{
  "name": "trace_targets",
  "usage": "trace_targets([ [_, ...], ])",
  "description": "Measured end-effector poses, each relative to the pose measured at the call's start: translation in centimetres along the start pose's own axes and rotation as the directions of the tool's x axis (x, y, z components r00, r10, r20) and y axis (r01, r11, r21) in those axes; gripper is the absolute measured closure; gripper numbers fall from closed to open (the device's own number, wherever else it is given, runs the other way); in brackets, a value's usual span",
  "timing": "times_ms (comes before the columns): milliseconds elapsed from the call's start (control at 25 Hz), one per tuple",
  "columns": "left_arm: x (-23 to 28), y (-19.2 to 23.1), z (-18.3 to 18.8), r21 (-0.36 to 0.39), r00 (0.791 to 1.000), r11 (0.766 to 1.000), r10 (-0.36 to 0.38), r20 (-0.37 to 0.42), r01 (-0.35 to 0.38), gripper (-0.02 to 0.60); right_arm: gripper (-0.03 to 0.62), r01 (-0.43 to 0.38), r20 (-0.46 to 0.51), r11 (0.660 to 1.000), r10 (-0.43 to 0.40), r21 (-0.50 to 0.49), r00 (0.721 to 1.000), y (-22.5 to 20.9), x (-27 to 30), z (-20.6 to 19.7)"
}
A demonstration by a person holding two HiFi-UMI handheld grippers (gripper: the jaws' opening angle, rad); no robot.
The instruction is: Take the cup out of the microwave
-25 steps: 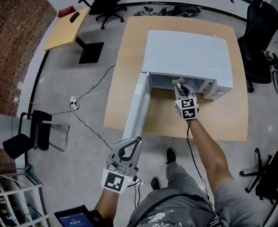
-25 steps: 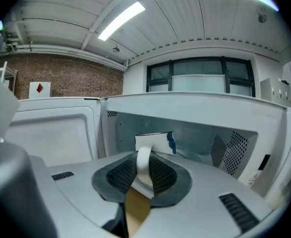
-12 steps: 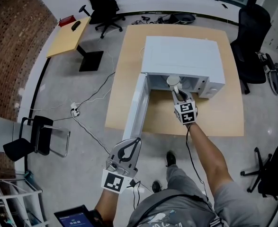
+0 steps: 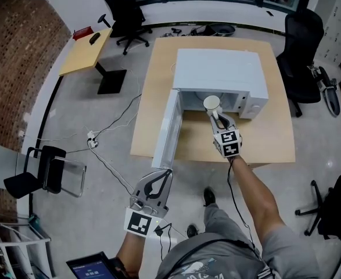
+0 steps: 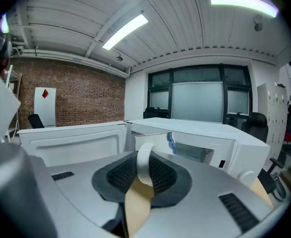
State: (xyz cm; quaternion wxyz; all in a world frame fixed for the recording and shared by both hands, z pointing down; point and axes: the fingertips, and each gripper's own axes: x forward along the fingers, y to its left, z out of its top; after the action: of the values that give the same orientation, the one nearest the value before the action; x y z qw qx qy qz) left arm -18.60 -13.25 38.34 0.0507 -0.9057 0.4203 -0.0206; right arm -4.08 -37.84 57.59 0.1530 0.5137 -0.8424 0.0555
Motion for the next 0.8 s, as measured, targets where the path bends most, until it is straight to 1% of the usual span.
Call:
trace_targets([
  [240, -2.1, -1.3, 1.4, 0.013, 0.999, 1.000, -0.009, 0.032, 0.008, 0.555, 0.520, -0.002, 0.047, 1.000, 0.002, -0.011, 0.999, 1.6, -4.2, 2.4],
  [520, -4.7, -2.4, 3.4, 0.039, 0.997, 0.999, -0.021, 0.071, 0.018, 0.555, 0.520, -0.011, 0.112, 0.999, 0.015, -0.037, 0.994, 4.0, -9.6, 6.1],
  [800, -7.4, -3.3, 5.4, 0.066, 0.991, 0.997, -0.034, 0.129, 0.025, 0.555, 0.520, -0.030, 0.154, 0.997, 0.040, -0.064, 0.987, 7.2, -15.2, 9.5],
])
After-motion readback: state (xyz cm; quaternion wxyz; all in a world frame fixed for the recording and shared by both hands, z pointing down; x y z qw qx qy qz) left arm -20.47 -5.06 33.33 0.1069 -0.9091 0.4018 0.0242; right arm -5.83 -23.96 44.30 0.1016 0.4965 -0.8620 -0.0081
